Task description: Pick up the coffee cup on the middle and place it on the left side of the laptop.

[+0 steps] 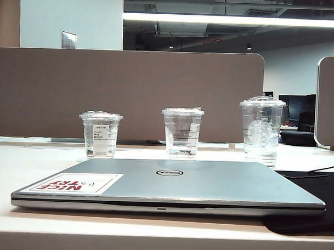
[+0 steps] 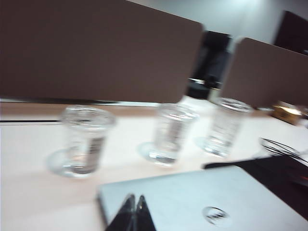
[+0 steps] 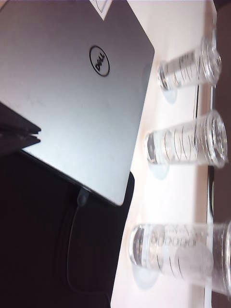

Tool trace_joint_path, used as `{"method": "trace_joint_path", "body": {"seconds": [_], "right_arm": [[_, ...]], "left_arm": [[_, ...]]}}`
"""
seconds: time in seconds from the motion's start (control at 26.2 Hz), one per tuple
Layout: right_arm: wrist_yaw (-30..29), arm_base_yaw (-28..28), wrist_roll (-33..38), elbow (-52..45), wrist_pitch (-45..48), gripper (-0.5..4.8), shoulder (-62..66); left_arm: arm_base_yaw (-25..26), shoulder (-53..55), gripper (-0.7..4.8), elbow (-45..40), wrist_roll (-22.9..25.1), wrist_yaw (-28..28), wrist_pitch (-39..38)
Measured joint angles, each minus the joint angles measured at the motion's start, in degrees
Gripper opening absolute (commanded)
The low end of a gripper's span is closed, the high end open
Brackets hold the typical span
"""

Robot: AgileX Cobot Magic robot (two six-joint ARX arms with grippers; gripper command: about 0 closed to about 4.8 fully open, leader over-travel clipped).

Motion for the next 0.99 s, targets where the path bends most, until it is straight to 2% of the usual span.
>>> {"method": "trace_joint_path", "body": {"seconds": [0.15, 0.27, 0.34, 0.38, 0.46, 0.69, 0.99], "right_arm": [[0.04, 0.63, 0.0, -0.02, 0.0, -0.05, 0.0], [0.02, 0.74, 0.0, -0.02, 0.0, -0.05, 0.0], [0.02, 0.74, 0.0, 0.0, 0.0, -0.05, 0.0], [0.02, 0.74, 0.0, -0.02, 0.0, -0.05, 0.0], [0.02, 0.74, 0.0, -0.02, 0.0, -0.05, -0.02], [0.04, 0.72, 0.02, 0.0, 0.0, -0.05, -0.02], [0.02, 0.72, 0.0, -0.02, 0.02, -0.05, -0.07]], "left_arm": [[-5.18, -0.02, -0.06, 1.29, 1.18, -0.15, 0.13], [-10.69, 4.35, -0.06, 1.77, 2.82, -3.93, 2.08], [-13.18, 9.46, -0.06, 1.64, 3.76, -4.24, 5.49], [-14.32, 13.79, -0.06, 1.64, 3.78, -4.74, 10.38], [-14.82, 22.99, -0.06, 1.97, 3.87, -5.14, 19.85], [-15.23, 44.85, -0.06, 11.17, 6.82, -3.19, 25.86], [-15.45, 74.62, -0.05, 26.4, 7.48, 0.7, 38.29]]}}
